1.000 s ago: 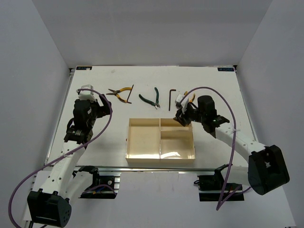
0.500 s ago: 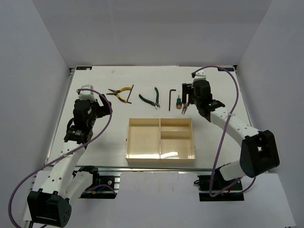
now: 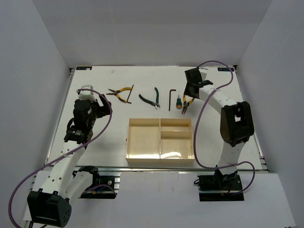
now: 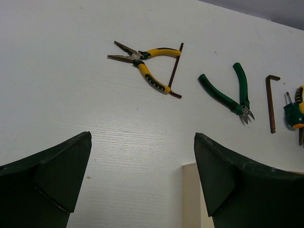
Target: Sort the tools into containers
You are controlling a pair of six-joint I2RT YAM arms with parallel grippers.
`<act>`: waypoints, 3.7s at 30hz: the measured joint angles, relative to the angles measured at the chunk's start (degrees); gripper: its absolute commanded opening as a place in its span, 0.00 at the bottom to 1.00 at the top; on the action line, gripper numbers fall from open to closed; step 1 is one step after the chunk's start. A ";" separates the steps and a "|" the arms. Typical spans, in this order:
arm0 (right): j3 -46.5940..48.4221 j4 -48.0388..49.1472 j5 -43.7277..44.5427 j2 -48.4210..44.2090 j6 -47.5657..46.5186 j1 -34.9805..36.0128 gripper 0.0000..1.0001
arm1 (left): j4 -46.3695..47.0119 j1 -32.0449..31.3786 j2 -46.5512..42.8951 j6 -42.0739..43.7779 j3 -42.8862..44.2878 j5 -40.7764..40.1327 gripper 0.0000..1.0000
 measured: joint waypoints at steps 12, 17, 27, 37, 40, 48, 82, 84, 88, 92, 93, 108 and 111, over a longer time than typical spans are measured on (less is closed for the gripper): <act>0.09 -3.96 -4.44 7.65 2.99 -4.02 0.40 | -0.02 0.00 0.00 0.00 0.00 0.02 0.98; 0.09 -3.54 -5.55 8.22 2.84 -4.35 0.45 | -0.02 0.00 0.00 0.00 0.00 0.02 0.98; -0.87 -1.16 -6.16 7.43 3.08 -4.55 0.49 | -0.02 0.00 0.00 0.00 0.00 0.09 0.98; 3.85 -1.09 -7.56 11.89 4.61 -5.77 0.47 | -0.02 0.00 0.00 0.00 0.00 0.09 0.98; 4.13 -1.46 -7.58 13.33 4.76 -5.97 0.45 | -0.02 0.00 0.00 0.00 0.00 0.11 0.98; 5.29 -3.15 -7.06 13.75 4.44 -6.21 0.00 | -0.04 0.00 0.00 0.00 0.02 0.13 0.98; -12.94 -0.24 -15.47 -25.29 3.69 -3.78 0.00 | -0.04 0.00 0.50 -0.44 0.07 0.35 0.98; -14.03 0.00 -16.33 -26.53 4.42 -1.25 0.00 | -0.04 0.00 0.50 -0.48 0.09 0.35 0.98; -14.64 0.92 -16.61 -26.47 6.10 4.72 0.00 | -0.07 0.00 0.50 -0.63 0.33 0.33 0.98; -14.67 1.55 -15.96 -25.97 8.20 10.73 0.00 | -0.09 0.00 0.50 -0.66 0.37 0.15 0.98; -14.67 1.81 -15.63 -25.79 8.85 12.28 0.00 | -0.09 0.00 0.50 -0.68 0.37 0.07 0.98; -15.98 3.54 -8.24 -19.28 16.81 29.03 0.00 | -0.13 0.00 0.50 -1.03 0.37 0.04 0.98; -16.79 4.07 -7.30 -18.49 18.23 31.17 0.00 | -0.15 0.00 0.50 -1.05 0.37 0.04 0.98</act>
